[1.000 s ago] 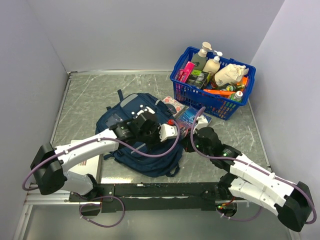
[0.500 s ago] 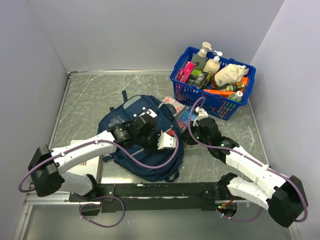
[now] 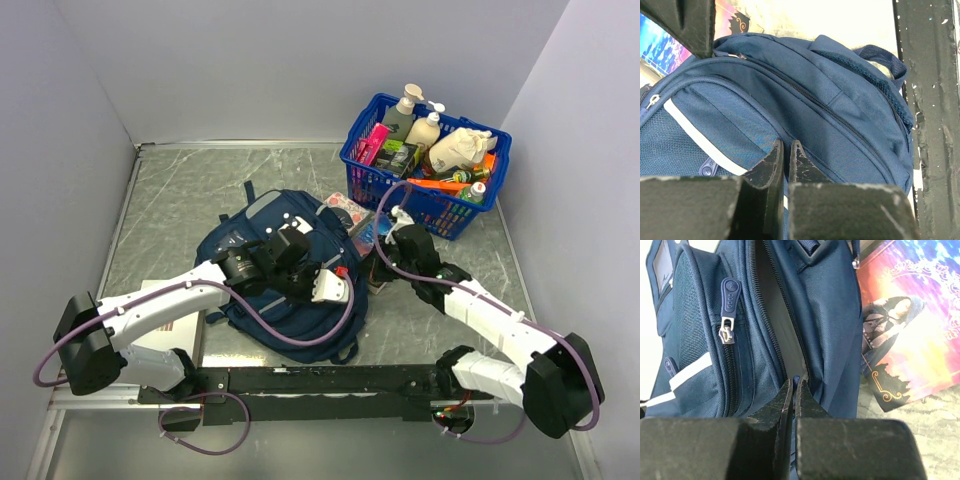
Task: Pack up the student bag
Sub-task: Zip the student bag at the center of the board.
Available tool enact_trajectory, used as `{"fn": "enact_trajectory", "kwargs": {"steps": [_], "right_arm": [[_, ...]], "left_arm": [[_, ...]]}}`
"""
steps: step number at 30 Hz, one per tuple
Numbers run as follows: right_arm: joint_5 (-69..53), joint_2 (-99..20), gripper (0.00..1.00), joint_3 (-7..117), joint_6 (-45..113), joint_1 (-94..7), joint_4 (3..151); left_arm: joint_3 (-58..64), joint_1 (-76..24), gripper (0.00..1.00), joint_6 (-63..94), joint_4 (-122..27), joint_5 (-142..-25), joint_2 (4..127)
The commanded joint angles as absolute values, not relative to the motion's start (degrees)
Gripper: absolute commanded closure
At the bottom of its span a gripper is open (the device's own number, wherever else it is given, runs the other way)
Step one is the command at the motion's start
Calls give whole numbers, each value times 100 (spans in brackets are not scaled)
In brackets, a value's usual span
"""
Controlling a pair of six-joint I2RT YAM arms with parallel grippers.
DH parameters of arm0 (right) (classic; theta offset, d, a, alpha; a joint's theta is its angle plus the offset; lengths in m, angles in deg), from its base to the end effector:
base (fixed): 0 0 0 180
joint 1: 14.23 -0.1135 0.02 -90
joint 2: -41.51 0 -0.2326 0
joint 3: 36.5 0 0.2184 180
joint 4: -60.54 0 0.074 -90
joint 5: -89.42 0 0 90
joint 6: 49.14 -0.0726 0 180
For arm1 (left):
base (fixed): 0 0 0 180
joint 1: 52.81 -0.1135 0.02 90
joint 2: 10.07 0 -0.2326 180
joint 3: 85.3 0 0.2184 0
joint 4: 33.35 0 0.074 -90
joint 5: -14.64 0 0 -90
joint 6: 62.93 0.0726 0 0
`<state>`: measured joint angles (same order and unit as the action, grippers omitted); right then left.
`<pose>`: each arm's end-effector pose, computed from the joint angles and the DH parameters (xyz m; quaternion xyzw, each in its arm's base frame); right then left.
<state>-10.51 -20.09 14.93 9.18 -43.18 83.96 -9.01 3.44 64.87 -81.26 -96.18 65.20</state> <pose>0.2088 0.1298 0.1990 -0.0200 0.8787 0.3035 0.3680 0.1320 -0.2440 0.2388 0.7145 0.5750 -0.2238 0.3297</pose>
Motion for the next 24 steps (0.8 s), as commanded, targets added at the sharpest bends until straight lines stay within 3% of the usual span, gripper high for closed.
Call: {"fn": "enact_trajectory", "kwargs": {"steps": [1, 11, 24], "right_arm": [[997, -1545, 100, 1540, 1203, -3858, 7545], [1313, -111, 100, 872, 1212, -3849, 7298], [1077, -2159, 100, 1538, 1116, -3840, 5655]], "left_arm": [[-809, 669, 99, 6426, -9061, -11193, 6148], [-1065, 730, 99, 6126, -8568, -10937, 6279], [43, 1687, 99, 7444, -10001, -11307, 7061]]}}
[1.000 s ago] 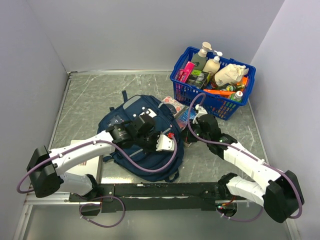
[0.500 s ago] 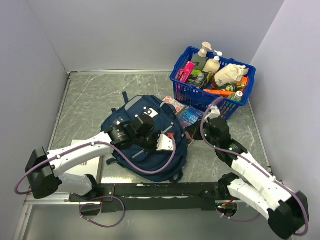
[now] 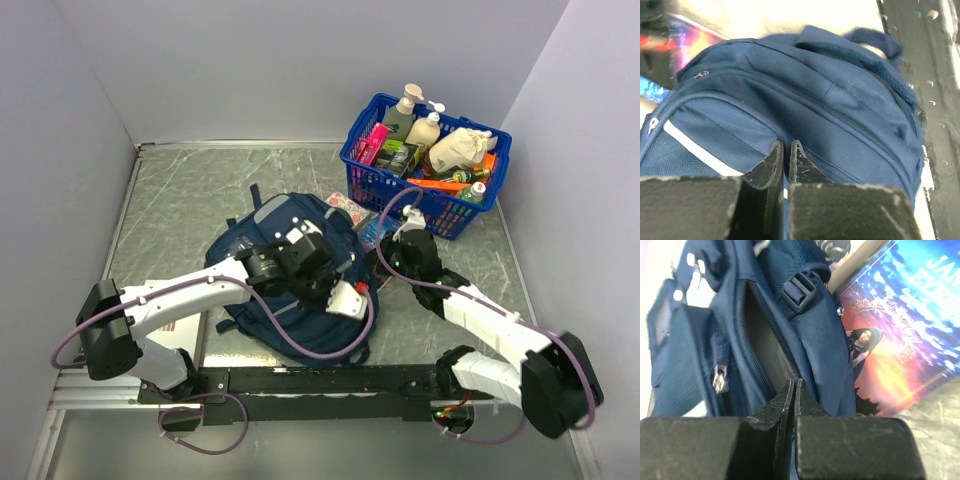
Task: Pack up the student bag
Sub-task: Zip the student bag at the center of the board.
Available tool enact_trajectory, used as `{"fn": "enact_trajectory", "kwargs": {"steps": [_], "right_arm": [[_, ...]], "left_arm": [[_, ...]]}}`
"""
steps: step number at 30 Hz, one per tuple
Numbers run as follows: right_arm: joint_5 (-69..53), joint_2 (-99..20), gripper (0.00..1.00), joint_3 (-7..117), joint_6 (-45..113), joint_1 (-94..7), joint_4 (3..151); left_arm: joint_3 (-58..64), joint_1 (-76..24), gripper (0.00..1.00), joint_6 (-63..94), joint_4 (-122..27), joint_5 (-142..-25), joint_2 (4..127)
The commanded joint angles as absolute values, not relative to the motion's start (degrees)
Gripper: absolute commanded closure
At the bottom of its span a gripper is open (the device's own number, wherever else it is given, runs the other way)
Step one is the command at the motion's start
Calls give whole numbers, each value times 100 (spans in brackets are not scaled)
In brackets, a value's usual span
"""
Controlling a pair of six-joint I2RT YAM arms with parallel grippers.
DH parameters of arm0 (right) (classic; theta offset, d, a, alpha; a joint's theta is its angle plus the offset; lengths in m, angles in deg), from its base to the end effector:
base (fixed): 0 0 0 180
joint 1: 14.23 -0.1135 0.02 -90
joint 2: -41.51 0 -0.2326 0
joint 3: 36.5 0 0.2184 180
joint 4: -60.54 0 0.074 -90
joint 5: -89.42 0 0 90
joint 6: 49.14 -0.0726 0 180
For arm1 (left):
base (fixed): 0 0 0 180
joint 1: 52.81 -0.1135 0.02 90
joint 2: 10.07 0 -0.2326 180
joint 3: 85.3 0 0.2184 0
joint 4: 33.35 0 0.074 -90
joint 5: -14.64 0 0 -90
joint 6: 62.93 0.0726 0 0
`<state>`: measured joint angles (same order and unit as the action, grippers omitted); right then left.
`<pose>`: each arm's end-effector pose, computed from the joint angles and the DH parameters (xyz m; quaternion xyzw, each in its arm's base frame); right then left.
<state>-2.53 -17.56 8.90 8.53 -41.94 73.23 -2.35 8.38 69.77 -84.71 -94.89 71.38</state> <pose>0.2148 0.1156 0.1963 0.0253 0.8493 0.2763 0.4492 0.1212 -0.2707 0.2404 0.7648 0.5248 -0.2116 0.3082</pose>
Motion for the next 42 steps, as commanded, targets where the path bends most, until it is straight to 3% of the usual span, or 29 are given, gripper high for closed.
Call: {"fn": "enact_trajectory", "kwargs": {"steps": [1, 3, 5, 6, 9, 10, 13, 15, 18, 20, 23, 25, 26, 27, 31, 37, 42], "right_arm": [[1015, -2203, 100, 1609, 1098, -3832, 5576], [866, -2186, 100, 1758, 1002, -3831, 5627], [725, -1976, 100, 1724, 923, -3831, 5733], [673, -1879, 100, 1594, 818, -3831, 5777], [540, -1431, 100, 1268, 651, -3840, 6066], [479, -1221, 100, 1189, 598, -3832, 6198], [505, -738, 100, 960, 510, -3832, 6865], [523, -412, 85, 863, 387, -3840, 7507], [347, -183, 72, 801, 351, -3832, 8193], [94, -156, 64, 758, 325, -3840, 8404], [-292, -173, 61, 652, 334, -3840, 8502], [-382, -322, 61, 617, 351, -3858, 8484], [-418, -392, 61, 617, 368, -3867, 8484], [-461, -515, 61, 617, 377, -3884, 8476], [-611, -709, 61, 503, 395, -3998, 8266], [-656, -1008, 63, 642, 588, -4209, 8150], [-647, -1061, 63, 669, 720, -4438, 7922]], "left_arm": [[26, 1749, 99, 7418, -9966, -11220, 7088], [-18, 1776, 99, 7252, -9755, -10992, 7123], [-114, 1776, 84, 6798, -9231, -10640, 7123], [-150, 1724, 82, 6655, -9036, -10273, 7114], [-316, 1365, 56, 5794, -8201, -9927, 7018], [-369, 1259, 53, 5688, -8147, -9953, 6974], [-536, 1152, 55, 5572, -8076, -9646, 6921], [-633, 1082, 58, 5634, -8094, -9593, 6912], [-940, 985, 67, 5774, -8120, -9637, 6877], [-1081, 976, 67, 5818, -8120, -9646, 6833], [-1336, 968, 67, 5888, -8085, -9575, 6754], [-1494, 976, 74, 6133, -8120, -9462, 6684], [-1529, 968, 80, 6187, -8085, -9130, 6666], [-1538, 950, 99, 6266, -8076, -8944, 6622], [-1179, 522, 99, 7344, -8304, -8442, 6385], [-923, -25, 99, 8479, -8594, -9056, 5683], [-652, 18, 99, 8209, -9217, -9530, 5690]]}}
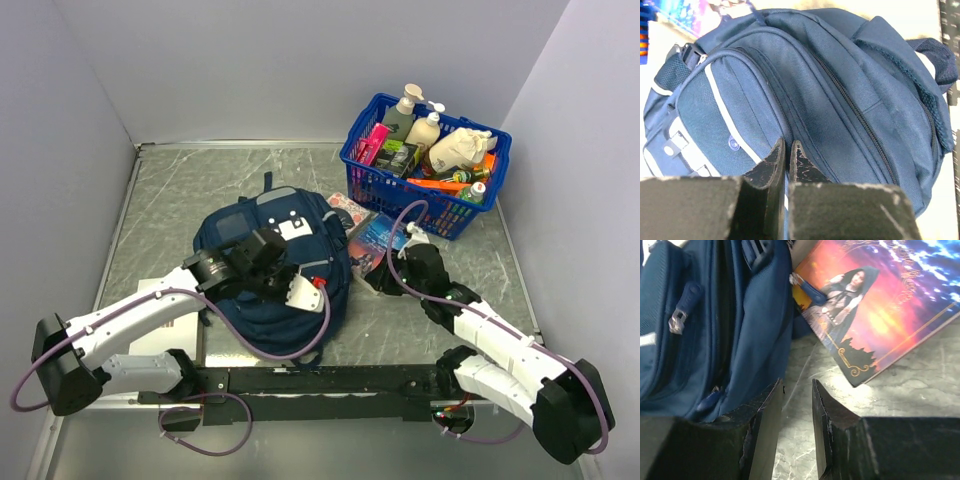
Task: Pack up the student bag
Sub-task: Zip the student bag at the center of the board.
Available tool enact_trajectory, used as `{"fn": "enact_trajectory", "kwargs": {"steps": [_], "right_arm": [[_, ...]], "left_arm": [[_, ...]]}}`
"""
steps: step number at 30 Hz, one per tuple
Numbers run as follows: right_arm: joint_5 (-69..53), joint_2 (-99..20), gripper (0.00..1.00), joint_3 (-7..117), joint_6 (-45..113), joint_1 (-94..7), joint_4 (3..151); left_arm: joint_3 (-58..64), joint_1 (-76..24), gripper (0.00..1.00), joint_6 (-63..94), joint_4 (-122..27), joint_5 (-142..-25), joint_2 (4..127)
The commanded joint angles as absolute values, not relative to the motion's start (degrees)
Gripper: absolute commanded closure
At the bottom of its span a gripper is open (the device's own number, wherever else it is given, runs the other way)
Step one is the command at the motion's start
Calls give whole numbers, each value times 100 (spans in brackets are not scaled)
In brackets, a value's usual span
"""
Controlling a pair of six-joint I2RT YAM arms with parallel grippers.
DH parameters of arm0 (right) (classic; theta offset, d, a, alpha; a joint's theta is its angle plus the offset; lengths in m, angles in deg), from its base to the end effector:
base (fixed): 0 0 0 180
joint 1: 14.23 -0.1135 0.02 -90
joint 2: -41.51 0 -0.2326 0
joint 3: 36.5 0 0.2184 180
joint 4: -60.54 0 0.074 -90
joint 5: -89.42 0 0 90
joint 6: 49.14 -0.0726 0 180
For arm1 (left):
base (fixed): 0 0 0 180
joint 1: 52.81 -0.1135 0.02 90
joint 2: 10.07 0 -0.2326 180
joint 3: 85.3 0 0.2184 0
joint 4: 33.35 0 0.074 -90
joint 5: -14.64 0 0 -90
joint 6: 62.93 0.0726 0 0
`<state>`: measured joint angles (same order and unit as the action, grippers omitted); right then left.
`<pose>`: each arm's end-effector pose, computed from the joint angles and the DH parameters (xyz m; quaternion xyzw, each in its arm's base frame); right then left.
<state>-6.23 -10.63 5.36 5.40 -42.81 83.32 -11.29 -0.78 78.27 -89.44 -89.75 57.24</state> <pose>0.1851 0.1090 0.1784 0.0292 0.8778 0.2892 0.3807 0.1341 -0.2012 0.2440 0.7563 0.5437 -0.1200 0.3434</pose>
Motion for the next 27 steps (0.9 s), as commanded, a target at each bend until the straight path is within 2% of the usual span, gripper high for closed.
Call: {"fn": "enact_trajectory", "kwargs": {"steps": [1, 5, 8, 13, 16, 23, 27], "right_arm": [[-620, -1061, 63, 695, 755, -4490, 7887], [-681, -973, 62, 792, 1193, -4649, 7667], [-830, -833, 61, 863, 1780, -4649, 7360], [-1586, -569, 55, 513, 2671, -4666, 6632], [-1604, -595, 49, 659, 2111, -4666, 6987], [-1701, -1533, 49, 1557, 292, -4701, 9008], [-1596, -1694, 49, 1732, -439, -4859, 9407]], "left_arm": [[-651, 18, 99, 8157, -9166, -9705, 5638], [-958, 308, 99, 8428, -8753, -9427, 5076], [-976, 344, 99, 8543, -8910, -9373, 5119], [-1090, 483, 99, 8902, -8832, -9259, 4909], [-1485, 721, 99, 8895, -8516, -8908, 4689], [-1758, 915, 99, 8587, -8173, -8705, 4732], [-1776, 941, 99, 8517, -8041, -8600, 4741]]}}
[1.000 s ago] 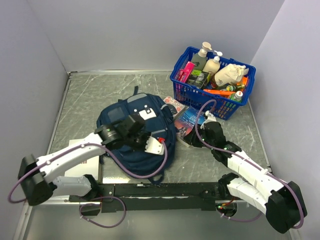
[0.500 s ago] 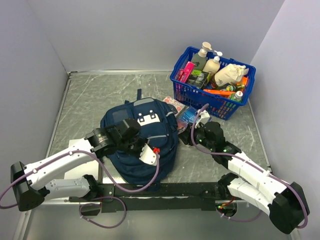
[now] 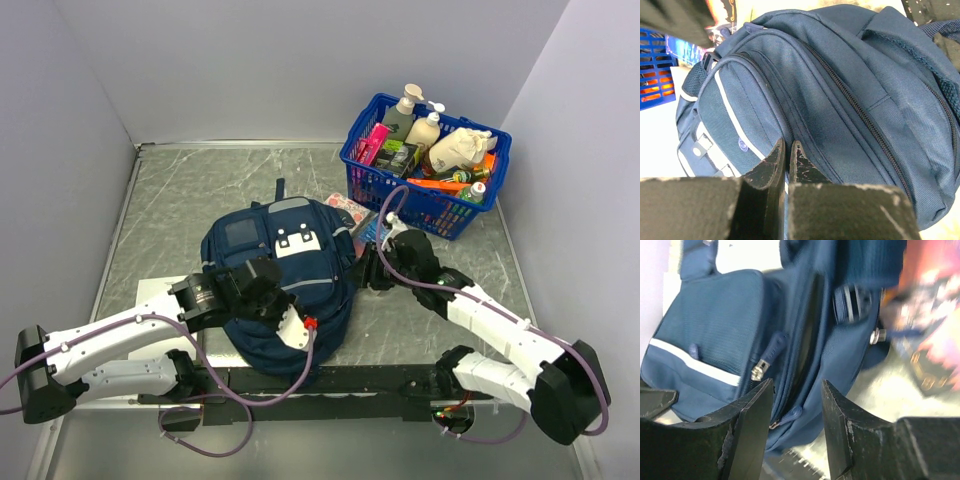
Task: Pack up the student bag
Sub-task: Zip the student bag at the center of the board.
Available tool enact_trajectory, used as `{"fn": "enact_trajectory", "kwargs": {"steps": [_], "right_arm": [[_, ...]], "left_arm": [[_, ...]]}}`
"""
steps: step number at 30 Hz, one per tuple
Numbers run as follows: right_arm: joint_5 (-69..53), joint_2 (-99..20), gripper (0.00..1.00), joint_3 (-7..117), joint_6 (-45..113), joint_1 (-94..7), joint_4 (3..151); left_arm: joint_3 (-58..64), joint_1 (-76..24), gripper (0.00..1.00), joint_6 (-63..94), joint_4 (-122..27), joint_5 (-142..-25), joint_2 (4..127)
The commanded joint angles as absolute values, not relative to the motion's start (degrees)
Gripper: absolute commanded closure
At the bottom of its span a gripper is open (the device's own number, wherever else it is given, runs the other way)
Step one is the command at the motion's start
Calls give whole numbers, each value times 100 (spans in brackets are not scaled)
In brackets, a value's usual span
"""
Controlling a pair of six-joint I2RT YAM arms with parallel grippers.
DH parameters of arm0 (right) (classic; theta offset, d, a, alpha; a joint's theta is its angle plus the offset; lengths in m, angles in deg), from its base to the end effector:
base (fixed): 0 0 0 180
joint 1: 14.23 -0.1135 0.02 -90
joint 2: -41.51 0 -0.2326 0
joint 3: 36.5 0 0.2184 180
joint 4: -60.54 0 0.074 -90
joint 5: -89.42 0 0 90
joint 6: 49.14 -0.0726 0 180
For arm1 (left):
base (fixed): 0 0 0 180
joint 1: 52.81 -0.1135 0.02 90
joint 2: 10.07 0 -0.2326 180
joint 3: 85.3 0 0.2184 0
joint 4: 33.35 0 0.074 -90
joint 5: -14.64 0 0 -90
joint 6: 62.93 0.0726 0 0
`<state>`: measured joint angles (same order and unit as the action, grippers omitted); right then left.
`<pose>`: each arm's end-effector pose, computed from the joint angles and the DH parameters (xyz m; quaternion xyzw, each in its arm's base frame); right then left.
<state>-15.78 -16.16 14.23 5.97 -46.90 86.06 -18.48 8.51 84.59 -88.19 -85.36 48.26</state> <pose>0.1867 0.1423 0.2063 -0.0468 0.8699 0.3616 0.3321 0.0918 -0.1941 0.2384 0.8127 0.4426 -0.0931 0.3675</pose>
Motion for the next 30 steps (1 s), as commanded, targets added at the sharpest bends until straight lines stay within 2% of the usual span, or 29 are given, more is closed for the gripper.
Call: {"fn": "enact_trajectory", "kwargs": {"steps": [1, 9, 20, 30], "right_arm": [[-1500, -1598, 49, 1759, -475, -4929, 9442], [-1288, -1316, 48, 1759, -791, -5106, 9530], [-1139, -1430, 56, 1434, -1301, -5123, 9521], [-937, -1596, 56, 1469, -1486, -5211, 9390]], "left_arm": [[-1767, 941, 99, 8491, -8006, -8573, 4741], [-1636, 801, 99, 8578, -7830, -8389, 4636], [-1582, 529, 99, 8666, -7628, -8371, 4451], [-1627, 423, 99, 8569, -7487, -8529, 4372]]}}
